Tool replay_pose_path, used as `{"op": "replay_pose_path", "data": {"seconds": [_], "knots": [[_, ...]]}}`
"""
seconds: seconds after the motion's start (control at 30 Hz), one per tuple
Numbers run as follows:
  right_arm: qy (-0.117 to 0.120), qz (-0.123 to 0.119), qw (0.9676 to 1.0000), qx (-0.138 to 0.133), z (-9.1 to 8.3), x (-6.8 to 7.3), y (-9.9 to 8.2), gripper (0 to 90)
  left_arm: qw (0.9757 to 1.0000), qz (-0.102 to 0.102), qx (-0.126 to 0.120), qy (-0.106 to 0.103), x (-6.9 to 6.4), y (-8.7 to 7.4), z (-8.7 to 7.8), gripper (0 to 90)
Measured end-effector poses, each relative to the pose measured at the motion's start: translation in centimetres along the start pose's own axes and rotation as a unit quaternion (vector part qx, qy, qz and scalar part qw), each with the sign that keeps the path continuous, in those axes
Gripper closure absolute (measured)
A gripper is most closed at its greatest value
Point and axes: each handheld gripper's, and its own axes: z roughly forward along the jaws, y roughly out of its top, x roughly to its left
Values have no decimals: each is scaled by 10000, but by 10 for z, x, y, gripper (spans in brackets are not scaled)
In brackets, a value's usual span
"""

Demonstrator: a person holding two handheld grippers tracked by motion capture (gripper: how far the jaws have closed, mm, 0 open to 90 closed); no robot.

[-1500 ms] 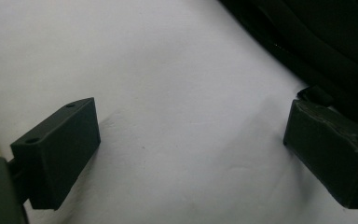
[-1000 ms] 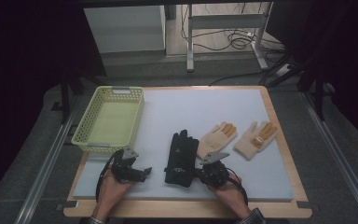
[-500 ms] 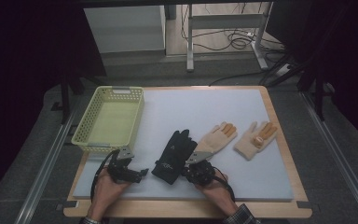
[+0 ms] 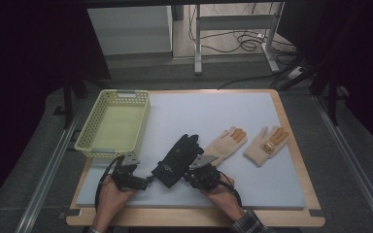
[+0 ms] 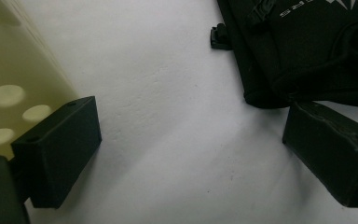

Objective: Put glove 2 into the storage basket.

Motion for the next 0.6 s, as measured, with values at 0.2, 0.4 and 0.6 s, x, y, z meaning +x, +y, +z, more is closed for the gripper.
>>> {"op": "replay_pose_path", "data": {"seconds": [0.2, 0.4, 0.6], "knots": [[-292, 289, 9991, -127, -21, -24, -13, 710, 10000, -6, -16, -8, 0, 0, 0, 42], [-522, 456, 9975, -137, -29, -41, -24, 716, 10000, -7, -21, -9, 0, 0, 0, 42], [-749, 540, 9956, -174, -34, -53, -30, 739, 10000, -6, -22, -9, 0, 0, 0, 42]]}}
